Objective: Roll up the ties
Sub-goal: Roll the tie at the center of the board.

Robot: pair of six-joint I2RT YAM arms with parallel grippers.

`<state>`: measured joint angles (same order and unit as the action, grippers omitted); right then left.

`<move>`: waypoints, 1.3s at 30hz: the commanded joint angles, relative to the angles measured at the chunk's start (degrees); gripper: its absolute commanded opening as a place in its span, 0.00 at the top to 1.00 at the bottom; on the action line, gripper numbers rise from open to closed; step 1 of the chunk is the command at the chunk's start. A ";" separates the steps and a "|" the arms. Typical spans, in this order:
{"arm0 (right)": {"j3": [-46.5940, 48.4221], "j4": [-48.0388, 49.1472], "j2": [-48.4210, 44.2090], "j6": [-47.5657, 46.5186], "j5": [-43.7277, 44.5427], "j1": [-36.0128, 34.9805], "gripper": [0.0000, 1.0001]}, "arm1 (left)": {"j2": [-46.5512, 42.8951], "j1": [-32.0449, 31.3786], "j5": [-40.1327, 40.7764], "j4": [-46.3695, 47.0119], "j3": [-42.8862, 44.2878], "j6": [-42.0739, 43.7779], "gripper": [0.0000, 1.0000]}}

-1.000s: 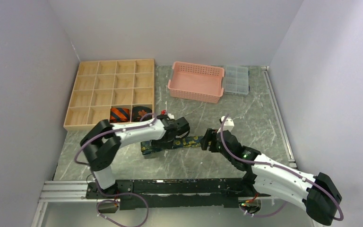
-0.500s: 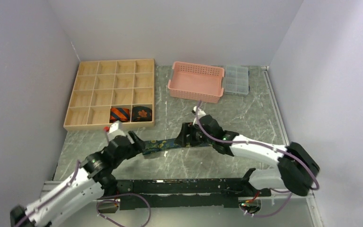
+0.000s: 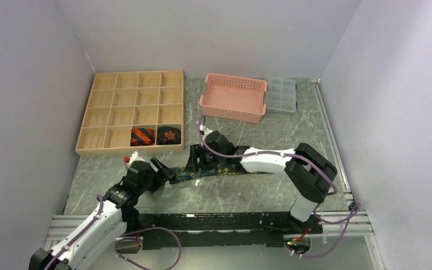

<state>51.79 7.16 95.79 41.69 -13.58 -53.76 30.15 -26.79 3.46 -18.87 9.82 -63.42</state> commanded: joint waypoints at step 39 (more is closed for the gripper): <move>-0.52 4.74 10.53 1.64 1.24 -0.65 0.65 | 13.17 6.98 -22.19 25.64 -3.06 7.82 0.42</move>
<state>52.69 12.78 105.78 43.97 -12.01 -54.08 43.22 -20.16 -15.44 1.63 6.33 -57.34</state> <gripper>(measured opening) 0.357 0.597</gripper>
